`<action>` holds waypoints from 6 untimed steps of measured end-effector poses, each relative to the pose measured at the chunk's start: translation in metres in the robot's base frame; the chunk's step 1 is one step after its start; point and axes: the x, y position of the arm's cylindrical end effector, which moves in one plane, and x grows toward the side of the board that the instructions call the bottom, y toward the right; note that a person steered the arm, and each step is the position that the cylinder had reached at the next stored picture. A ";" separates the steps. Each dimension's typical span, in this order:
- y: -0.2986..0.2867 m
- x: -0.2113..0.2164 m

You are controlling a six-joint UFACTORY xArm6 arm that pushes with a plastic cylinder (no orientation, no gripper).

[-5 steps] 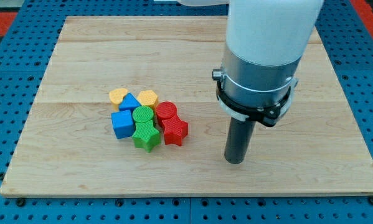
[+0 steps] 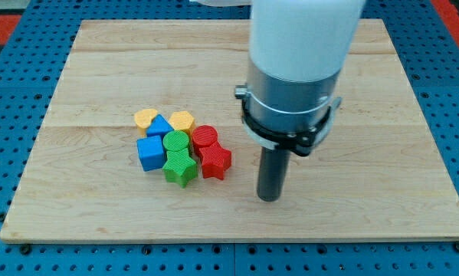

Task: Point your arm closer to the blue cube

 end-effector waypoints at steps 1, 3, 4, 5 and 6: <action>-0.001 -0.005; 0.011 -0.005; 0.011 0.011; -0.005 0.015; -0.033 0.015</action>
